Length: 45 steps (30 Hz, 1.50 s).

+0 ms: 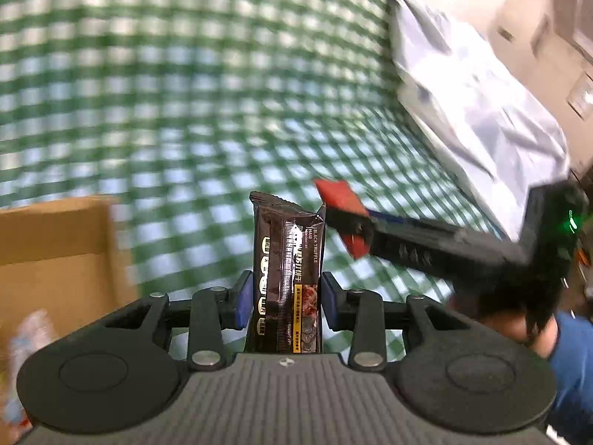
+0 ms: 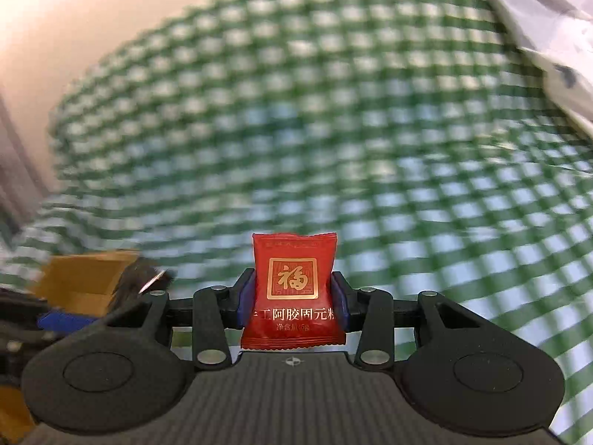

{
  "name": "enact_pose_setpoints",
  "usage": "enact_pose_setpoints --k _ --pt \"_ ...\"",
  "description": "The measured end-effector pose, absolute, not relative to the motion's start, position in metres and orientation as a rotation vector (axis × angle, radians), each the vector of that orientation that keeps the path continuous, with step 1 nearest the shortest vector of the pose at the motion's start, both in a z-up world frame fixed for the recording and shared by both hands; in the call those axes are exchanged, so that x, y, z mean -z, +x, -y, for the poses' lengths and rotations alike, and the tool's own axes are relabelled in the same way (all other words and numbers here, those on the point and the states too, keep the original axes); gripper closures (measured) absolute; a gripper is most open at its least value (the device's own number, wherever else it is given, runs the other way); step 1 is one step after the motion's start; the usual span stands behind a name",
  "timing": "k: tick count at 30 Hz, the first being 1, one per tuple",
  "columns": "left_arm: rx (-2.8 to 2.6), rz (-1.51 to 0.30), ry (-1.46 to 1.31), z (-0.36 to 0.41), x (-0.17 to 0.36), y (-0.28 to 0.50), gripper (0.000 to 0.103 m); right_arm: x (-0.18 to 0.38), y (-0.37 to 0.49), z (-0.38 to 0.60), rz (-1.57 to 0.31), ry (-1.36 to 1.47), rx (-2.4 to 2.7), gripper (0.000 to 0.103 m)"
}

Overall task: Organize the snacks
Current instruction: 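Carry red packet and chocolate bar over the box with both tools, then release red packet and chocolate bar into the box from both tools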

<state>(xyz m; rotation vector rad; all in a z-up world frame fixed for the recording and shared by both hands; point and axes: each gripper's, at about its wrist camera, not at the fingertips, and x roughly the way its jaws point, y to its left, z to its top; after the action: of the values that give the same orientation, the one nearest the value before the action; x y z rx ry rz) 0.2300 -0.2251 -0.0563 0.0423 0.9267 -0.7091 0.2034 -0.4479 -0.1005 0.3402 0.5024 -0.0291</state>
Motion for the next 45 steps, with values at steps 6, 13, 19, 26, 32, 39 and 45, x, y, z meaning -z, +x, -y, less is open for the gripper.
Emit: enact_pose_setpoints --k 6,13,19,26,32,39,45 --pt "0.452 -0.924 0.06 0.123 0.046 0.224 0.061 0.07 0.212 0.335 -0.498 0.256 -0.144 0.059" --pt "0.266 -0.961 0.072 0.026 0.059 0.238 0.061 0.075 0.236 0.238 -0.578 0.122 -0.23 0.059" --pt "0.162 -0.955 0.165 0.011 0.072 0.24 0.001 0.088 0.253 0.211 -0.678 0.092 -0.2 0.029" --pt "0.123 -0.921 0.095 -0.001 0.052 0.217 0.0 0.069 0.204 0.226 -0.652 0.177 -0.142 0.01" --pt "0.087 -0.911 0.097 0.008 0.042 0.173 0.0 0.06 0.137 0.215 -0.648 0.177 -0.126 0.002" --pt "0.018 -0.894 0.141 0.009 0.037 0.119 0.0 0.06 0.074 0.198 -0.648 0.156 -0.148 0.001" --pt "-0.097 -0.83 0.307 0.021 0.028 0.083 0.0 0.052 0.042 0.191 -0.596 0.145 -0.123 0.001"
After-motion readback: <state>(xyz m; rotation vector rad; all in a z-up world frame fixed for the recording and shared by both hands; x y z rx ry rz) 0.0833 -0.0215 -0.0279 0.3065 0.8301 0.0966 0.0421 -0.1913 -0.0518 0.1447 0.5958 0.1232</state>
